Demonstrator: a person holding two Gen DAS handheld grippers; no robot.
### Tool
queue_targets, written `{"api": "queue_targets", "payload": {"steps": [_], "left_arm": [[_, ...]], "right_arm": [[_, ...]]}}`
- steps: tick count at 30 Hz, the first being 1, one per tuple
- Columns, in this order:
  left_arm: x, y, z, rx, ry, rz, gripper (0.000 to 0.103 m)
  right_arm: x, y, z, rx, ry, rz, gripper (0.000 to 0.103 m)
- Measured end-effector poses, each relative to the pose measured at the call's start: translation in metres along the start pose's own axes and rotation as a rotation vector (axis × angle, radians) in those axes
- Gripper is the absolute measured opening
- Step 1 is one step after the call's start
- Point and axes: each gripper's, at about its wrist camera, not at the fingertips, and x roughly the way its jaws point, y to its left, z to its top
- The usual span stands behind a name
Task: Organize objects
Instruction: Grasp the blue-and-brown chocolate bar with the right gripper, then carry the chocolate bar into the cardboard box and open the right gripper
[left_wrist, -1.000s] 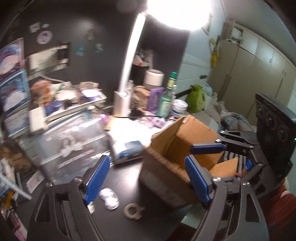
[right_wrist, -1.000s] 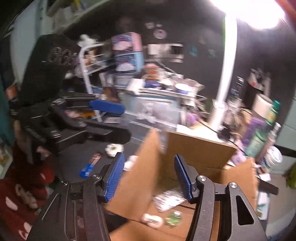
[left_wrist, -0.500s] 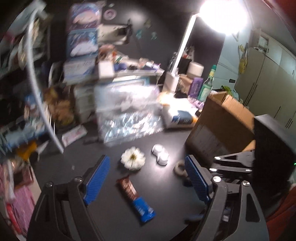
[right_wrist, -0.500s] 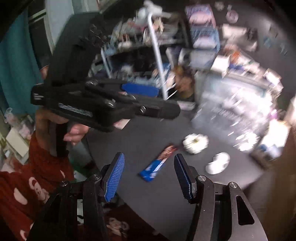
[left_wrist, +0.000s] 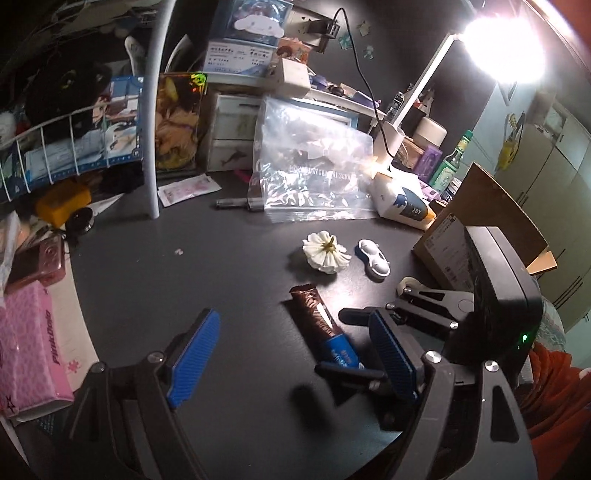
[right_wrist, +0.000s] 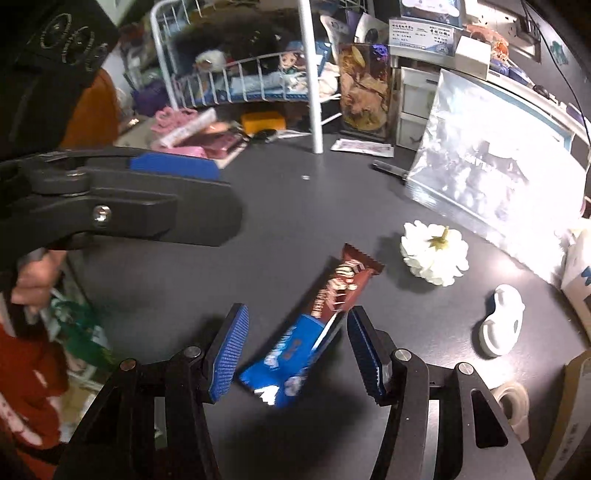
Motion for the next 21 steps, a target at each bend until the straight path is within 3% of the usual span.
{"api": "queue_targets", "payload": {"steps": [5, 7, 16, 21], "left_arm": [[0.005, 0.004, -0.002, -0.013, 0.013, -0.007, 0.081], [0.008, 0.004, -0.002, -0.012, 0.019, -0.008, 0.081], [0.010, -0.012, 0.000, -0.008, 0.026, -0.040, 0.081], [0.001, -0.030, 0.011, 0.005, -0.008, -0.110, 0.081]], "right_arm": [[0.002, -0.005, -0.004, -0.024, 0.026, -0.026, 0.033], [0.001, -0.005, -0.005, -0.037, 0.027, -0.040, 0.017], [-0.019, -0.012, -0.007, -0.037, -0.001, -0.026, 0.014], [-0.059, -0.009, 0.002, -0.038, -0.067, 0.054, 0.014]]}}
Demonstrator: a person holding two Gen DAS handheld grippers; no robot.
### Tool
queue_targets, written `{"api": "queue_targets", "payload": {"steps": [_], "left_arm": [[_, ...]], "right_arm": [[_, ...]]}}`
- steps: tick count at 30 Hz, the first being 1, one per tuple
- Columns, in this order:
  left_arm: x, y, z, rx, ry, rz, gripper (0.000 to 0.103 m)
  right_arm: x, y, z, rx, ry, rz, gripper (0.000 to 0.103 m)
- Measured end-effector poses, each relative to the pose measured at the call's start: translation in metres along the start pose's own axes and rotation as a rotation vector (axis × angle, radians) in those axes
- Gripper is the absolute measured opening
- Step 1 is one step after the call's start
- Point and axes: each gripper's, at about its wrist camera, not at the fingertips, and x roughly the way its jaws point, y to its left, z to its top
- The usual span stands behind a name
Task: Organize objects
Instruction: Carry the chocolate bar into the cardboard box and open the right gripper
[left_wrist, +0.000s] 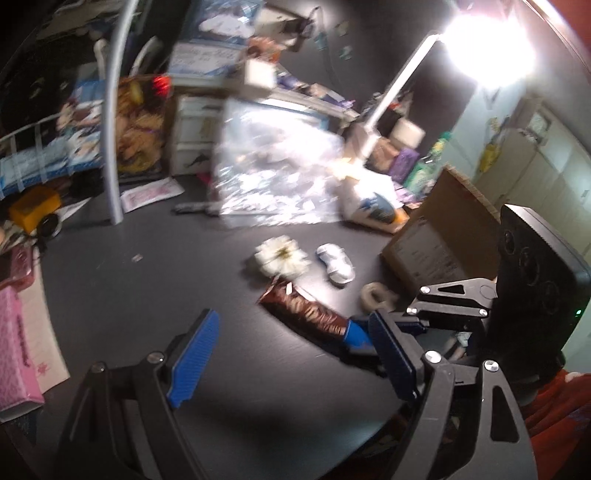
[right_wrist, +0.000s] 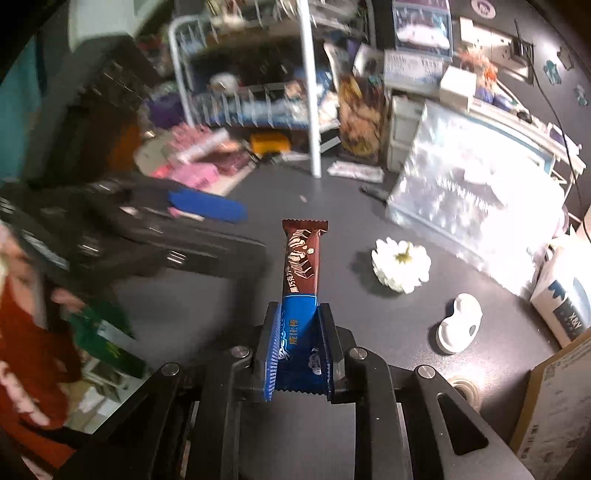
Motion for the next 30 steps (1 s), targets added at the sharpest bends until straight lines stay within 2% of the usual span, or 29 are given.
{"api": "queue_targets", "payload": {"steps": [3, 5, 11, 18, 23, 30], "left_arm": [[-0.008, -0.017, 0.011, 0.016, -0.037, -0.043, 0.077], [-0.014, -0.032, 0.019, 0.036, -0.061, -0.075, 0.065], [-0.021, -0.076, 0.044, 0.111, -0.100, -0.102, 0.046], [-0.015, -0.130, 0.079, 0.216, -0.124, -0.142, 0.041], [0.010, -0.168, 0.106, 0.273, -0.093, -0.184, 0.041], [0.057, -0.219, 0.130, 0.350, -0.024, -0.216, 0.039]], "right_arm": [[-0.025, 0.007, 0.008, -0.022, -0.036, 0.031, 0.014], [-0.043, 0.008, 0.012, -0.036, -0.051, 0.046, 0.014], [-0.092, -0.001, 0.019, -0.059, -0.108, -0.016, 0.014], [-0.146, -0.026, 0.017, -0.044, -0.170, -0.097, 0.014], [-0.179, -0.057, 0.009, 0.015, -0.194, -0.150, 0.014], [-0.206, -0.099, -0.006, 0.101, -0.182, -0.215, 0.014]]}}
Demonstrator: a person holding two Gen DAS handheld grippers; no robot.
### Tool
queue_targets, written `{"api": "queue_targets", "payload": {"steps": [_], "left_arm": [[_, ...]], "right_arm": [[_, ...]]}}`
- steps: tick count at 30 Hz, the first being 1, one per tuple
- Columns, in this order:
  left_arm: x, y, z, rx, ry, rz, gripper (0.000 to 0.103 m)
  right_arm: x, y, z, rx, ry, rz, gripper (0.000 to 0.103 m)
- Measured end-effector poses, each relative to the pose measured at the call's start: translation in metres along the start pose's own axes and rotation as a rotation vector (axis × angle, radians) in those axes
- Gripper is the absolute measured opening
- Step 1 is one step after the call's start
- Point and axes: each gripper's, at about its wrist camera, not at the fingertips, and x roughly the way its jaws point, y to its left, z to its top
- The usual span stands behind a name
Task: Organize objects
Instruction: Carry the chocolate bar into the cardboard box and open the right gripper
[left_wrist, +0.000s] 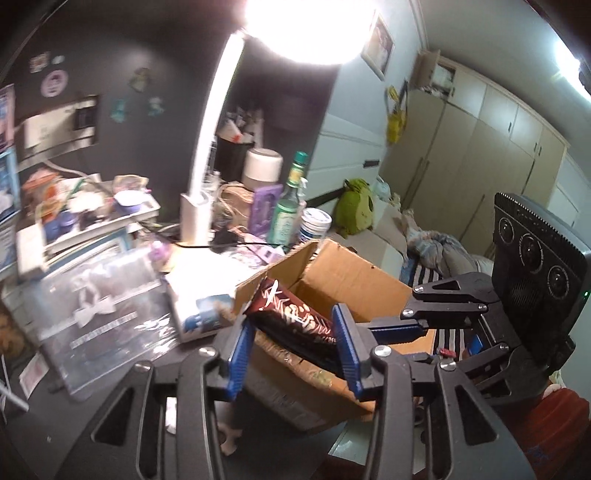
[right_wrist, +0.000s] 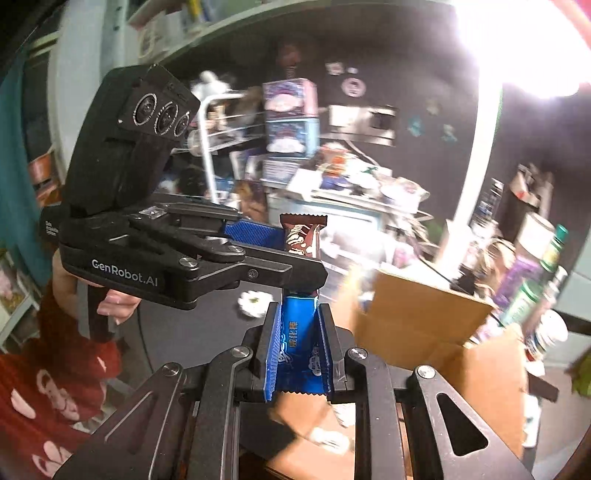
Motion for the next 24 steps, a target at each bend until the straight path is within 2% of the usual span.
{"api": "queue_targets", "payload": {"steps": [8, 9, 10, 11, 13, 14, 18, 19, 20, 22, 24], "left_arm": [[0.047, -0.012, 0.014, 0.016, 0.097, -0.003, 0.042], [0.049, -0.011, 0.014, 0.014, 0.106, -0.002, 0.047], [0.052, -0.010, 0.015, 0.006, 0.117, 0.002, 0.069], [0.052, -0.010, 0.014, 0.002, 0.116, 0.009, 0.085], [0.049, -0.008, 0.015, 0.007, 0.095, 0.019, 0.086], [0.047, -0.008, 0.014, 0.011, 0.096, 0.017, 0.086], [0.035, -0.007, 0.012, 0.015, 0.076, 0.024, 0.086], [0.033, -0.006, 0.011, 0.015, 0.071, 0.030, 0.086], [0.030, -0.005, 0.011, 0.015, 0.066, 0.035, 0.086], [0.024, -0.003, 0.009, 0.011, 0.058, 0.042, 0.086], [0.016, 0.000, 0.006, 0.007, 0.047, 0.052, 0.086]], "right_arm": [[-0.002, -0.047, -0.019, 0.062, 0.059, -0.023, 0.014], [0.001, -0.051, -0.020, 0.062, 0.071, -0.024, 0.014], [0.002, -0.053, -0.022, 0.063, 0.077, -0.025, 0.016], [0.004, -0.056, -0.023, 0.070, 0.087, -0.032, 0.020], [0.006, -0.060, -0.024, 0.076, 0.086, -0.050, 0.049], [0.005, -0.062, -0.025, 0.075, 0.080, -0.064, 0.052], [0.005, -0.068, -0.025, 0.091, 0.080, -0.065, 0.053], [0.005, -0.069, -0.025, 0.096, 0.082, -0.063, 0.056], [0.005, -0.070, -0.024, 0.097, 0.086, -0.065, 0.060], [0.005, -0.069, -0.023, 0.096, 0.082, -0.074, 0.080], [0.005, -0.065, -0.021, 0.090, 0.075, -0.089, 0.089]]}}
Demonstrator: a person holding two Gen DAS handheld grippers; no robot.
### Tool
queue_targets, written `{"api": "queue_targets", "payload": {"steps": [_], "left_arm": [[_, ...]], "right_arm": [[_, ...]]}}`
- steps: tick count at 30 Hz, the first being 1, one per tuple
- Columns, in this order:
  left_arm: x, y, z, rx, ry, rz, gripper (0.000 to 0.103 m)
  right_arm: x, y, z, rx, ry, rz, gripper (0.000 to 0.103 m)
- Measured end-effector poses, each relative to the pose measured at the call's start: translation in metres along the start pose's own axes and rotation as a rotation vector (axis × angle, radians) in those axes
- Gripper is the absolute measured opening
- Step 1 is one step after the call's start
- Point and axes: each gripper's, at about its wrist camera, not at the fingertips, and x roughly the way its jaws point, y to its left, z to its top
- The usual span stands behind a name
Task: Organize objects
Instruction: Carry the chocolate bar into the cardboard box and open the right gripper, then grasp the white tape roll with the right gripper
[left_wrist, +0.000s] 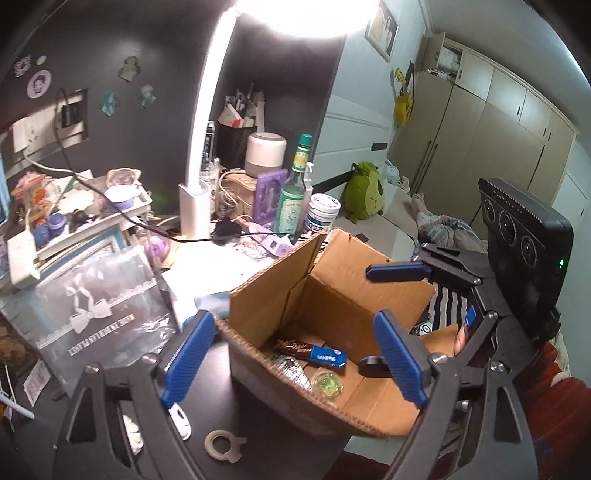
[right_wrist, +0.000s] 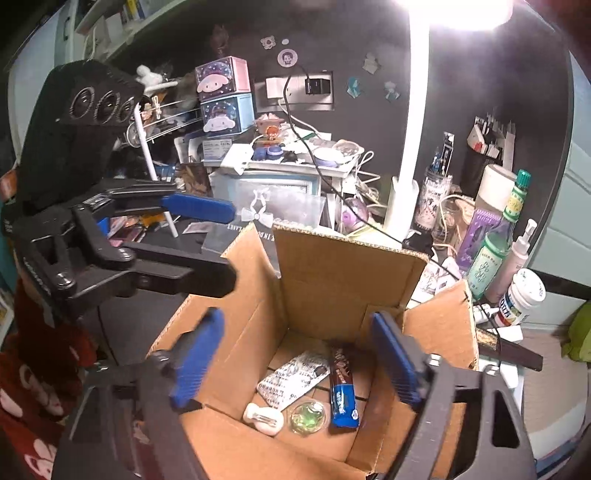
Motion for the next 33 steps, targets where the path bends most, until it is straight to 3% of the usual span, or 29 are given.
{"api": "queue_targets", "payload": {"steps": [5, 9, 13, 20, 26, 29, 33], "left_arm": [[-0.023, 0.014, -0.012, -0.015, -0.031, 0.040, 0.086], [-0.045, 0.029, -0.027, -0.041, -0.063, 0.073, 0.086], [-0.069, 0.047, -0.046, -0.071, -0.094, 0.103, 0.086], [-0.101, 0.080, -0.089, -0.124, -0.125, 0.190, 0.086], [-0.111, 0.107, -0.132, -0.179, -0.121, 0.235, 0.086], [-0.110, 0.118, -0.153, -0.201, -0.113, 0.242, 0.086], [-0.103, 0.126, -0.173, -0.219, -0.099, 0.236, 0.086]], "right_arm": [[-0.004, 0.009, 0.007, 0.011, -0.027, 0.007, 0.103], [-0.010, 0.032, 0.013, -0.045, -0.089, -0.063, 0.103], [-0.008, 0.060, 0.021, -0.094, -0.095, -0.033, 0.103], [0.016, 0.119, 0.026, -0.148, -0.070, 0.131, 0.103], [0.054, 0.173, 0.008, -0.221, -0.017, 0.222, 0.103], [0.074, 0.187, -0.009, -0.221, 0.024, 0.235, 0.103], [0.105, 0.187, -0.034, -0.170, 0.087, 0.168, 0.089]]}}
